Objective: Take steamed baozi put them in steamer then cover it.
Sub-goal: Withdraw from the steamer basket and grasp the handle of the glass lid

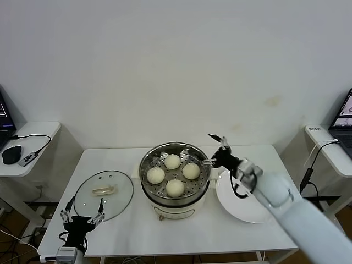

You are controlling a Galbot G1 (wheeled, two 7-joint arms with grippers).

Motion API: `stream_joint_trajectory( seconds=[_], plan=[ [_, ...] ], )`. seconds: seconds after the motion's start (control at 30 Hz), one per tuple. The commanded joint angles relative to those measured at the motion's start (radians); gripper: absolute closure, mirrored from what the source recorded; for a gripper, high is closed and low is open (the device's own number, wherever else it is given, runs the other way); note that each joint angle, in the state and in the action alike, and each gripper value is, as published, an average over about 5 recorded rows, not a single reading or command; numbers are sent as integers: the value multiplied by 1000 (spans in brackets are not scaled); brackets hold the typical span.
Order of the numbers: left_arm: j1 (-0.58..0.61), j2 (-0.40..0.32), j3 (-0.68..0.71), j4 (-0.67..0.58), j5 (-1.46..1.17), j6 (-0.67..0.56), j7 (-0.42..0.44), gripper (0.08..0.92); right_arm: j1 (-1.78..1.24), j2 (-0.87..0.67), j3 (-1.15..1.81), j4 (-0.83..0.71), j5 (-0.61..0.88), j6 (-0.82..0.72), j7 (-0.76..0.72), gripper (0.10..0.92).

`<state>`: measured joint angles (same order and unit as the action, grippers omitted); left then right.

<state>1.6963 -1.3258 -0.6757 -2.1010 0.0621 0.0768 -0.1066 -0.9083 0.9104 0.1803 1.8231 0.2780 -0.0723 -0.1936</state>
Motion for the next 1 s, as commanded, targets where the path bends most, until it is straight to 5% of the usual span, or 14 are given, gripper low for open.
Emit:
stream_joint_trajectory(
  seconds=[0.03,0.43,1.0],
  plan=[
    [-21,60,-2,103,352,-15,8,177,-612,418,645,110,-93,147,23,203],
    [-170,193,40,401,1070,-123,-30,177,-708,553,785,149,-143,163,76,203],
    [-480,250,167,659,1124,-118,-34,177,-748,639,817,171,-259,187,96,203]
  ],
)
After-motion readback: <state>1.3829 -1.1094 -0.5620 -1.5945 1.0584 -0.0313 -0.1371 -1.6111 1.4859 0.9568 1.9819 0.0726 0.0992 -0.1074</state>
